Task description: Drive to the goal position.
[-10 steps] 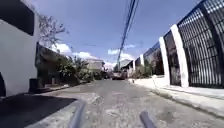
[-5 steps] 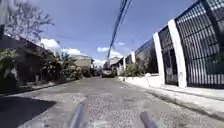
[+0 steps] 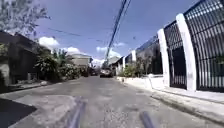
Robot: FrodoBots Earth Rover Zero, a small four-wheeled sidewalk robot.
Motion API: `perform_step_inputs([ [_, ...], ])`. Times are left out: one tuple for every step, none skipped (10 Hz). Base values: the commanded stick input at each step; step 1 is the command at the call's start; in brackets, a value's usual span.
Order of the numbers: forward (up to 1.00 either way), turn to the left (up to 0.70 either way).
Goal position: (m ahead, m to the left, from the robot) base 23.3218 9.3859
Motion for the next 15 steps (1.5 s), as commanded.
perform_step_inputs([
  [1.0,0.0],
  [1.0,0.0],
  [1.0,0.0],
  [1.0,0.0],
  [1.0,0.0],
  [1.0,0.0],
  [1.0,0.0],
  [1.0,0.0],
  [1.0,0.0],
  [1.0,0.0],
  [1.0,0.0],
  [1.0,0.0],
  [1.0,0.0],
  [1.0,0.0],
  [1.0,0.0],
])
